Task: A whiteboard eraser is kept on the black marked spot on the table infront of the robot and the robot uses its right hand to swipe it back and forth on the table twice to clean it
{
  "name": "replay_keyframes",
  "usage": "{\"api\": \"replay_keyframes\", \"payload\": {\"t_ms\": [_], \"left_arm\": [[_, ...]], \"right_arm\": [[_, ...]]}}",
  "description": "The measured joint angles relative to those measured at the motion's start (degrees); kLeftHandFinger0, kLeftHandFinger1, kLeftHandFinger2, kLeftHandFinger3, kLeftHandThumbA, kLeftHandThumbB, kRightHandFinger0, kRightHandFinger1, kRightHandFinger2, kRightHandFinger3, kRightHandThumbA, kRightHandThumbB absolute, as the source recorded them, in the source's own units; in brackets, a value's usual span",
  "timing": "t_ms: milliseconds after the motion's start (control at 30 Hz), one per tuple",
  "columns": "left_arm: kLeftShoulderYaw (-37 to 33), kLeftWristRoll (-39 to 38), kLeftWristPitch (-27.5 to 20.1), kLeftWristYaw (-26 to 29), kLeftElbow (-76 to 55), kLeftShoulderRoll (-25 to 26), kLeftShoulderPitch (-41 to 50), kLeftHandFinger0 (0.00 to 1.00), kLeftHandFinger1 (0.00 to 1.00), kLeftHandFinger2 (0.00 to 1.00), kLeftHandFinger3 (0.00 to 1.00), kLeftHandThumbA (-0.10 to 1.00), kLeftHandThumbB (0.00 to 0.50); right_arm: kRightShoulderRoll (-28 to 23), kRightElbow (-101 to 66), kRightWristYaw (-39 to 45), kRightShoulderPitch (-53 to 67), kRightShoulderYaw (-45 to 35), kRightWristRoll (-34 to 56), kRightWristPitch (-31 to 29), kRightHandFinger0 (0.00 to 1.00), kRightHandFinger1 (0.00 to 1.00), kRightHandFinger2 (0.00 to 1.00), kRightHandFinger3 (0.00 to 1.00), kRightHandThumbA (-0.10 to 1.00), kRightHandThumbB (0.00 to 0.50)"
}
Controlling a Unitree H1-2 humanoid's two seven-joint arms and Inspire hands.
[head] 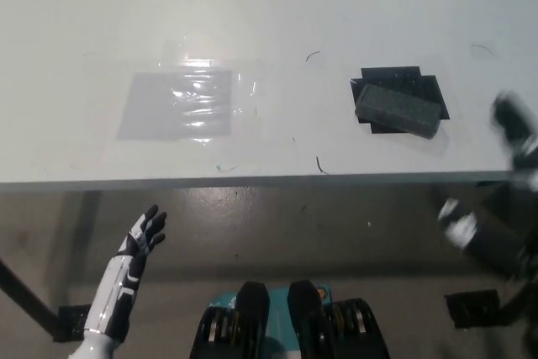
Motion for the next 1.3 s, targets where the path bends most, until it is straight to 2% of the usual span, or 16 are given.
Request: {"api": "replay_keyframes", "payload": {"t_ms": [33,67,167,233,367,500,533,600,700,767,800,867,900,1000,1133,1300], "left_arm": [[-0.03,0.00,0.00,-0.03,0.00,0.00,0.14,1.00,1.00,1.00,1.00,1.00,0.451],[-0.05,0.00,0.00,-0.06,0.00,-0.01,0.26,1.00,1.00,1.00,1.00,1.00,0.456],[-0.13,0.01,0.01,-0.27,0.01,-0.02,0.81,1.00,1.00,1.00,1.00,1.00,0.471],[-0.14,0.02,0.02,-0.30,0.02,-0.01,0.87,1.00,1.00,1.00,1.00,1.00,0.460],[-0.18,0.03,0.03,-0.36,0.04,-0.03,1.01,1.00,1.00,1.00,1.00,1.00,0.459],[-0.27,0.05,0.03,-0.44,0.05,-0.01,1.06,1.00,1.00,1.00,1.00,1.00,0.451],[-0.27,0.05,0.03,-0.44,0.05,-0.01,1.07,1.00,1.00,1.00,1.00,1.00,0.448],[-0.34,0.05,0.03,-0.49,0.06,-0.01,1.08,1.00,1.00,1.00,1.00,1.00,0.445],[-0.46,0.05,0.03,-0.60,0.07,-0.02,1.09,1.00,1.00,1.00,1.00,1.00,0.452],[-0.50,0.06,0.03,-0.67,0.07,0.00,1.15,1.00,1.00,1.00,1.00,1.00,0.449],[-0.54,0.07,0.03,-0.71,0.07,0.00,1.16,1.00,1.00,1.00,1.00,1.00,0.450],[-0.61,0.07,0.03,-0.73,0.06,0.00,1.18,1.00,1.00,1.00,1.00,1.00,0.450],[-0.66,0.07,0.02,-0.74,0.06,0.00,1.20,1.00,1.00,1.00,1.00,1.00,0.447],[-0.88,0.08,0.02,-0.76,0.06,0.00,1.33,1.00,1.00,1.00,1.00,1.00,0.453],[-1.32,0.09,-0.04,-0.82,0.05,0.06,1.48,1.00,1.00,1.00,1.00,1.00,0.465],[-1.56,0.29,-0.42,-1.22,-0.07,0.41,1.65,1.00,1.00,1.00,1.00,1.00,0.450]], "right_arm": [[-1.10,-0.09,0.21,-1.51,-0.23,-0.06,0.86,1.00,1.00,1.00,1.00,0.59,0.274],[-2.16,-0.08,0.36,-3.11,-0.40,-0.11,1.58,1.00,1.00,1.00,1.00,0.67,0.312],[-7.38,1.86,1.93,-12.70,-0.70,-0.69,6.41,1.00,1.00,1.00,1.00,0.62,0.321],[-8.98,3.72,2.66,-16.80,-0.60,-0.95,7.97,1.00,1.00,1.00,1.00,0.71,0.365],[-11.99,12.17,4.77,-27.50,1.32,-2.27,11.37,1.00,1.00,1.00,1.00,0.76,0.400],[-13.26,23.50,6.70,-37.14,5.00,-3.91,14.07,1.00,1.00,1.00,1.00,0.79,0.386],[-13.27,23.92,6.77,-37.43,5.14,-3.99,14.14,1.00,1.00,1.00,1.00,0.76,0.367],[-13.19,32.26,8.01,-43.28,8.29,-5.21,15.72,1.00,1.00,1.00,1.00,0.85,0.357],[-12.94,41.31,9.09,-48.07,11.63,-6.51,17.11,1.00,1.00,1.00,1.00,0.87,0.354],[-12.62,48.38,9.82,-50.86,14.19,-7.31,17.91,1.00,1.00,1.00,1.00,1.00,0.363],[-12.38,51.34,10.12,-52.02,15.25,-7.65,18.16,1.00,1.00,1.00,1.00,1.00,0.341],[-11.81,56.74,10.68,-54.05,17.35,-8.38,18.48,1.00,1.00,1.00,1.00,1.00,0.349],[-11.45,60.22,11.19,-55.05,18.73,-8.82,18.72,1.00,1.00,1.00,1.00,1.00,0.378],[-10.49,68.57,12.43,-57.43,22.02,-9.64,19.61,1.00,1.00,1.00,1.00,1.00,0.319],[-8.88,81.05,15.29,-61.05,27.04,-11.03,20.70,1.00,1.00,1.00,1.00,1.00,0.353],[-6.33,96.28,20.63,-66.23,32.63,-13.12,22.04,1.00,1.00,1.00,1.00,1.00,0.356]]}}
